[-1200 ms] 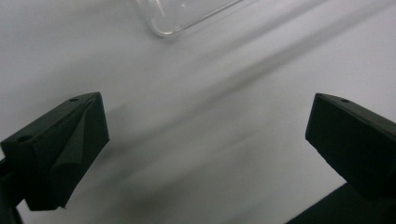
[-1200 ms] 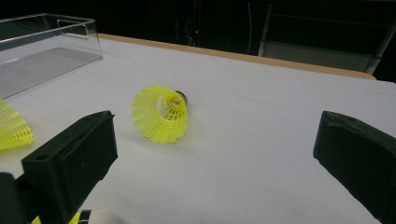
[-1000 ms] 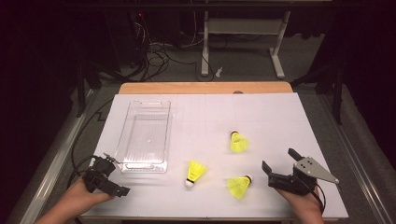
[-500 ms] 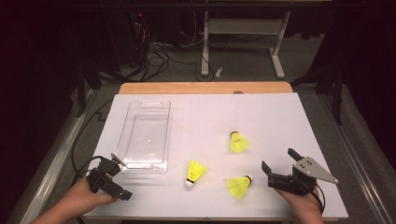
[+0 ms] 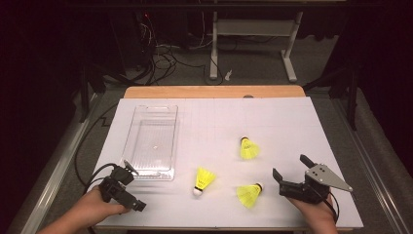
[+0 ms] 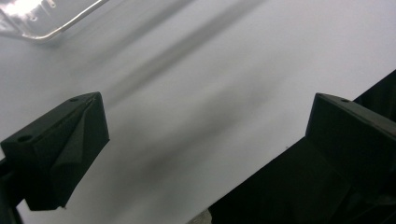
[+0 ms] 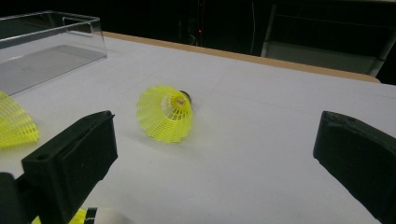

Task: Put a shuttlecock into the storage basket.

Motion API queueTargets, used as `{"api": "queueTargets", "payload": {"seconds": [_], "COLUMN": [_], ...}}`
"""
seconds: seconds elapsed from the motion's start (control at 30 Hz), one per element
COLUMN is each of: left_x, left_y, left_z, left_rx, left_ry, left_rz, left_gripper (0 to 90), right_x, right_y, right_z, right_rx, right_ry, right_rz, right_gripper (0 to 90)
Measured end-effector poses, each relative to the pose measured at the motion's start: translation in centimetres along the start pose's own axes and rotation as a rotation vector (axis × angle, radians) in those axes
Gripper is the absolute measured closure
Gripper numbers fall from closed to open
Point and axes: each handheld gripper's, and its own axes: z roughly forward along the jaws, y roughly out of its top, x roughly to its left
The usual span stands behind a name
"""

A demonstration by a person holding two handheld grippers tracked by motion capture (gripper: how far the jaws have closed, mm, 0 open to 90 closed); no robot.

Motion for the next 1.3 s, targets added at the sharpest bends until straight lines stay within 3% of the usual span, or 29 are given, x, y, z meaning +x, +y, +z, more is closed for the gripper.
{"api": "queueTargets", "payload": {"seconds": [0.2,0.43,0.63,0.67,0.7,0.73,0.77,0.8,1.3], "left_x": [-1.0,-3.0,-3.8,-4.0,-4.1,-4.5,-4.6,-4.7,-9.2], "left_y": [0.0,-0.1,0.0,0.1,0.1,0.1,0.1,0.2,-0.2], "left_z": [0.1,0.2,0.6,0.8,0.8,1.0,1.1,1.0,3.0], "left_rx": [-0.003,-0.027,-0.017,-0.038,-0.013,-0.047,-0.044,-0.007,0.009], "left_ry": [0.004,-0.030,-0.031,-0.025,-0.031,-0.016,-0.014,-0.033,-0.074], "left_rz": [0.012,0.048,0.053,0.041,0.054,0.035,0.035,0.068,0.123], "left_gripper": [0.6,0.6,0.3,0.2,0.2,0.2,0.3,0.3,0.6], "right_x": [0.0,0.0,0.1,0.1,0.1,0.1,0.1,0.1,0.2], "right_y": [0.0,0.0,-0.1,-0.1,-0.1,-0.1,-0.2,-0.2,-0.2], "right_z": [0.0,0.1,0.3,0.3,0.3,0.3,0.4,0.4,0.4], "right_rx": [0.001,0.000,0.008,0.006,0.006,0.008,0.009,0.010,0.009], "right_ry": [0.005,0.004,0.008,0.010,0.009,0.009,0.009,0.008,0.010], "right_rz": [-0.005,0.001,-0.005,-0.010,-0.011,-0.010,-0.011,-0.012,-0.010], "right_gripper": [0.2,0.2,0.2,0.2,0.2,0.2,0.2,0.2,0.2]}}
